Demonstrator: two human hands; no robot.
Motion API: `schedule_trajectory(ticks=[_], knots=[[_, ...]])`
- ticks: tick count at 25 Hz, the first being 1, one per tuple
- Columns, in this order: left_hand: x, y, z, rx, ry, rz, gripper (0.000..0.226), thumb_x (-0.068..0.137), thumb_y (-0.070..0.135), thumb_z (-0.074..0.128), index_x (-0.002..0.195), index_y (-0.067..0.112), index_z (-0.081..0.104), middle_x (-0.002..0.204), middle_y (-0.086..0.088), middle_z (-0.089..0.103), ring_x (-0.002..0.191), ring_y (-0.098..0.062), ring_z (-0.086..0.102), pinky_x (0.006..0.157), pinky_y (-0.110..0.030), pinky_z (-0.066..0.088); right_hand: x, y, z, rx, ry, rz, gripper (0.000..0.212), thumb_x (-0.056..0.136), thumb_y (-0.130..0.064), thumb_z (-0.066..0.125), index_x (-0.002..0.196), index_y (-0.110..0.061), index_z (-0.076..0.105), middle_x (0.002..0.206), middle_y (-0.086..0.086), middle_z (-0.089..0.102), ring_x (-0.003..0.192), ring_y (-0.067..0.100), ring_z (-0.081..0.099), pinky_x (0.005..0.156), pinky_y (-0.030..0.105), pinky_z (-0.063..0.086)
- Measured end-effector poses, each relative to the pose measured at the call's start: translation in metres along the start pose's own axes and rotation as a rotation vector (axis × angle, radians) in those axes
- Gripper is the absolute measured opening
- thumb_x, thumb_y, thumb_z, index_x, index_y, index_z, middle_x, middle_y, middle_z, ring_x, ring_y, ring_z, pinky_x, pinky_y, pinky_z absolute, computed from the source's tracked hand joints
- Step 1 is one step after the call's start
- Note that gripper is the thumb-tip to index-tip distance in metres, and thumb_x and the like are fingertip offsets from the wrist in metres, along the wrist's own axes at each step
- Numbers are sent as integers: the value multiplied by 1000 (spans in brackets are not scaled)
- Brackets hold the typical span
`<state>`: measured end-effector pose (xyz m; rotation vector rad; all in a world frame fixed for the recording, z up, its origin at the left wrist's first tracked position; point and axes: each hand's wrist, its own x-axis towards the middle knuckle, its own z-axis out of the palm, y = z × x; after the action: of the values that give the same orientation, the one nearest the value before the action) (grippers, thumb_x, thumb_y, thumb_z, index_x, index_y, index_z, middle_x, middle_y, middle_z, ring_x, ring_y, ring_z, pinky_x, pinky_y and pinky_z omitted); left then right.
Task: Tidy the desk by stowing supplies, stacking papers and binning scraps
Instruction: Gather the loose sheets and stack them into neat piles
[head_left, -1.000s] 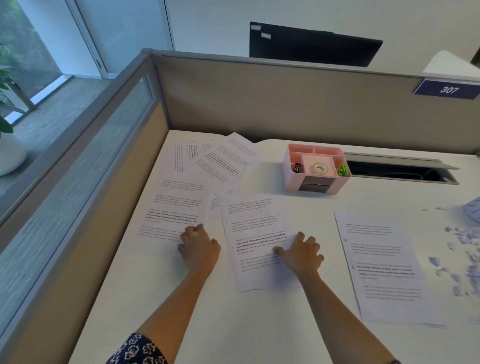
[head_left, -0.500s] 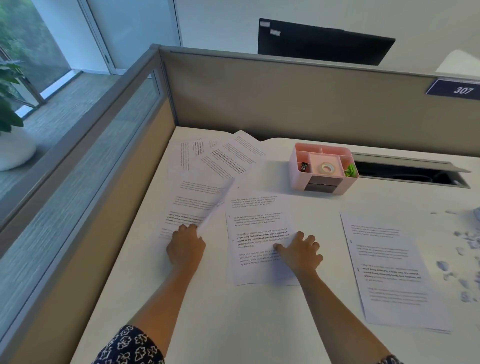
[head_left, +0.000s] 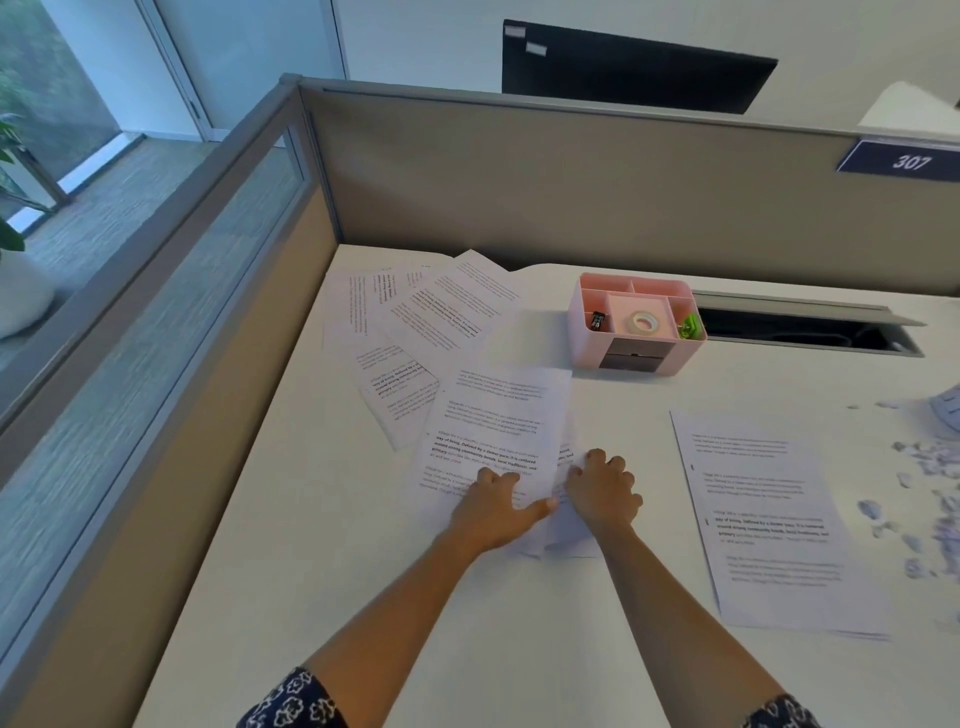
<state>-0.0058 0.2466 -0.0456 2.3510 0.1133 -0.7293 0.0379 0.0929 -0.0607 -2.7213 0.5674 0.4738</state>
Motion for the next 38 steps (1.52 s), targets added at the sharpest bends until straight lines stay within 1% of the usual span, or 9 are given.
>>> schedule_trajectory(ticks=[3, 7, 10, 16, 19, 27, 30, 34, 38], knots=[[8, -5, -11, -208, 128, 46, 60, 88, 64, 49, 133, 24, 53, 135, -2, 56, 118, -18, 55, 101, -40, 45, 4, 4, -8, 173, 27, 69, 47, 102, -39, 26, 131, -9, 48, 131, 15, 48, 122, 35, 44, 99, 48, 35], [14, -33, -30, 57, 492, -195, 49, 92, 40, 52, 136, 20, 46, 142, -9, 41, 128, -27, 39, 103, -42, 37, 5, 5, -8, 215, 32, 92, 58, 98, -52, 32, 130, -7, 48, 126, 16, 49, 120, 34, 45, 98, 49, 38], [10, -52, -38, 177, 439, -419, 62, 91, 46, 48, 141, 13, 32, 146, -15, 30, 133, -32, 29, 105, -44, 31, 3, 1, -1, 193, 8, 67, 59, 95, -57, 38, 128, -8, 49, 124, 15, 51, 118, 33, 47, 96, 48, 39], [12, -38, -31, -36, 338, -378, 60, 96, 54, 36, 136, 9, 37, 130, -14, 54, 120, -32, 52, 95, -42, 43, 4, -7, 1, 211, -27, 81, 58, 92, -57, 42, 125, -9, 49, 122, 14, 56, 117, 33, 48, 95, 46, 43], [12, -34, -29, 26, 388, -384, 56, 96, 52, 37, 127, 7, 45, 129, -14, 52, 121, -30, 48, 94, -40, 43, 4, -10, -2, 246, 20, 55, 64, 89, -55, 52, 126, -3, 47, 124, 17, 51, 120, 35, 46, 90, 45, 45], [14, -30, -33, 48, 342, -381, 55, 91, 45, 51, 129, 6, 44, 130, -13, 50, 122, -28, 48, 92, -38, 44, 20, -11, -1, 568, -297, 146, 80, 56, -55, 79, 112, -4, 55, 113, 9, 63, 107, 32, 59, 97, 44, 48], [14, -32, -32, 52, 332, -374, 52, 90, 43, 53, 127, 7, 44, 128, -12, 50, 120, -28, 48, 90, -38, 45, 22, -14, 0, 751, -405, 155, 104, 52, -58, 81, 134, -5, 46, 133, 9, 52, 125, 34, 48, 104, 46, 42], [16, -37, -30, 43, 325, -350, 54, 90, 45, 52, 127, 7, 44, 129, -12, 50, 121, -28, 48, 91, -39, 45, 21, -18, -1, 966, -363, 133, 65, 81, -52, 58, 128, -10, 46, 119, 9, 61, 104, 30, 63, 93, 49, 52], [16, -42, -26, 33, 344, -293, 53, 94, 49, 46, 128, 8, 46, 130, -12, 49, 122, -28, 47, 93, -40, 44, 15, -9, -7, 882, -321, 8, 24, 91, -21, 56, 115, -13, 58, 110, 10, 67, 97, 29, 66, 88, 41, 54]])
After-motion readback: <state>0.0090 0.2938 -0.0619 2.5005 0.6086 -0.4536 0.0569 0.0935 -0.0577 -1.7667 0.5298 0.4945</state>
